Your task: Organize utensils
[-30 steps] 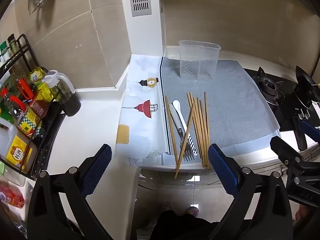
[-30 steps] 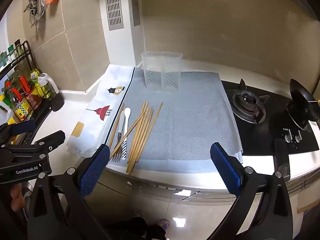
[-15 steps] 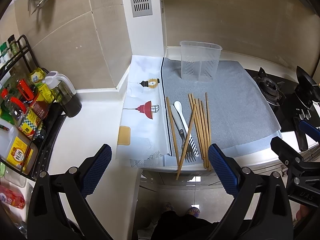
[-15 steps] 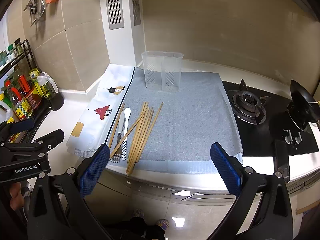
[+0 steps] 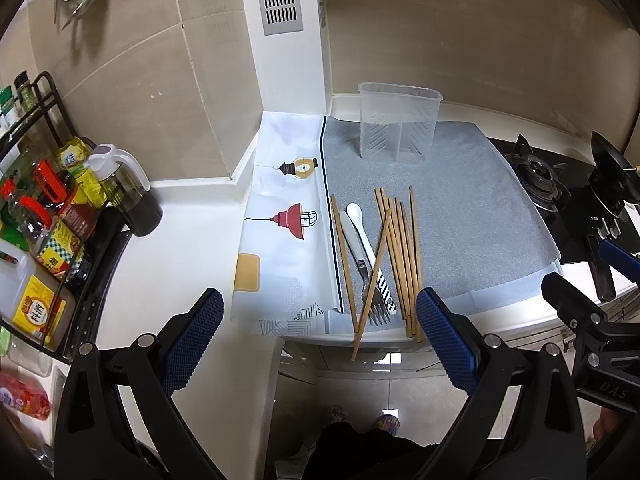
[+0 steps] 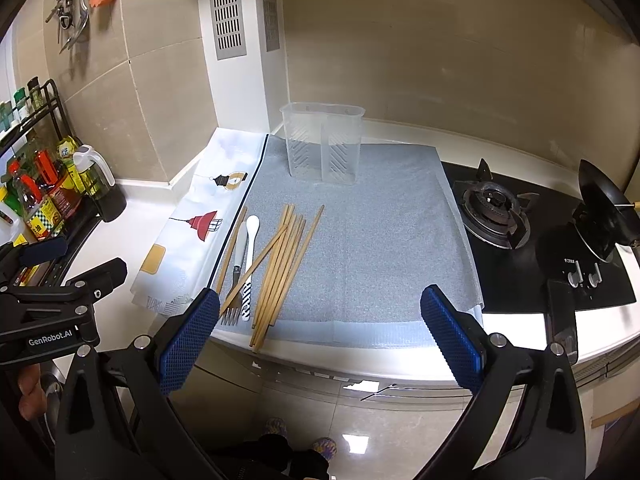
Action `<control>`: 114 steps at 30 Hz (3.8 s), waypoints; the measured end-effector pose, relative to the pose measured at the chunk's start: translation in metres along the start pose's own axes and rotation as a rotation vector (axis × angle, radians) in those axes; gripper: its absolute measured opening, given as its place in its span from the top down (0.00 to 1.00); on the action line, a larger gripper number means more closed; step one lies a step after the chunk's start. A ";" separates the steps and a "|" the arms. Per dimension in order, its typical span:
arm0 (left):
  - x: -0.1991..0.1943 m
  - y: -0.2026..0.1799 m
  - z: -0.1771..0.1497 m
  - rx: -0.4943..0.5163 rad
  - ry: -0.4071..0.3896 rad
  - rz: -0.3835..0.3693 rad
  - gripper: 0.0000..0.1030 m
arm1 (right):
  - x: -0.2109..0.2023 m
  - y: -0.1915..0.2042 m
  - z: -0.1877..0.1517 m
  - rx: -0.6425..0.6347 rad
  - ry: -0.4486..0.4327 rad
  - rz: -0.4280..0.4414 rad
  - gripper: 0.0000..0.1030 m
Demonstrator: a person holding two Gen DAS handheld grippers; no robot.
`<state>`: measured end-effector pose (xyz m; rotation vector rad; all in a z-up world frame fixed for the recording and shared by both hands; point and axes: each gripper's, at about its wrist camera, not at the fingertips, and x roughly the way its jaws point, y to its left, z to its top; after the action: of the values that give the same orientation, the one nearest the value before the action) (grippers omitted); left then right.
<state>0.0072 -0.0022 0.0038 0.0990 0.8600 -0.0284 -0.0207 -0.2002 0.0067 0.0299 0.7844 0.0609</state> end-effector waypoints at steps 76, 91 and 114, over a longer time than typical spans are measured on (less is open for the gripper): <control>0.145 0.043 0.056 -0.101 0.233 -0.038 0.09 | 0.271 -0.022 0.083 0.151 0.460 0.120 0.67; 0.198 0.002 0.094 0.071 0.315 -0.235 0.22 | 0.309 0.005 0.077 -0.026 0.496 -0.016 0.95; 0.307 -0.095 0.094 0.316 0.611 -0.452 0.86 | 0.268 -0.085 0.048 0.078 0.501 0.096 0.94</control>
<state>0.2727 -0.1019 -0.1753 0.2136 1.4712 -0.5833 0.2065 -0.2672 -0.1527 0.1294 1.2858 0.1317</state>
